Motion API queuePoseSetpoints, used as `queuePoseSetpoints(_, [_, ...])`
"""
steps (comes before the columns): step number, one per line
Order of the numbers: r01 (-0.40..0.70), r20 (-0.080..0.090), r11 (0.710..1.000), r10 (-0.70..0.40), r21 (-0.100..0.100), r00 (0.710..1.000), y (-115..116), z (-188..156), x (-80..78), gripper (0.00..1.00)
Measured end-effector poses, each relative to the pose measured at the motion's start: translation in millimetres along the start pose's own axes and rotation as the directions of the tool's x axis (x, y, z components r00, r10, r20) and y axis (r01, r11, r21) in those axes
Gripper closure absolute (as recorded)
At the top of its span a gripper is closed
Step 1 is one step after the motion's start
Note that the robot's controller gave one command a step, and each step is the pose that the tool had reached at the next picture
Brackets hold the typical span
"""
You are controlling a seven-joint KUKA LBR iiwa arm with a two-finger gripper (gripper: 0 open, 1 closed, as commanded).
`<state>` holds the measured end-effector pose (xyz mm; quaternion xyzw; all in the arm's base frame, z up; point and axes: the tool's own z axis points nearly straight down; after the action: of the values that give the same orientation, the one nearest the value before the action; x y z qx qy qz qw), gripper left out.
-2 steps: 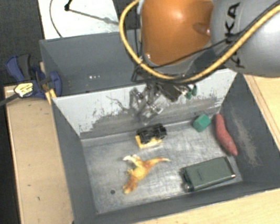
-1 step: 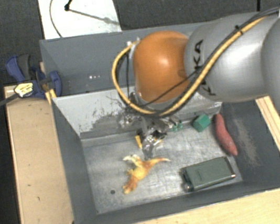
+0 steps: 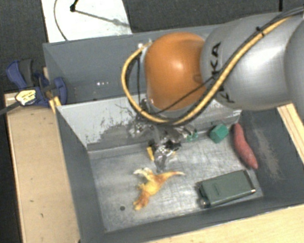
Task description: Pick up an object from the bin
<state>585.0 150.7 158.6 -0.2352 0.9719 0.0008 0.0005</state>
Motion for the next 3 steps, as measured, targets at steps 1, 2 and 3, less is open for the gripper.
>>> queuePoseSetpoints(1, [0.083, 0.004, 0.997, -0.083, 0.001, 0.997, -7, 9, 7.9, 0.00])
queuePoseSetpoints(2, [0.435, 0.029, 0.900, -0.435, 0.018, 0.900, -2, 80, 68.6, 1.00])
queuePoseSetpoints(3, [0.434, 0.029, 0.901, -0.434, 0.018, 0.900, -2, 80, 68.6, 1.00])
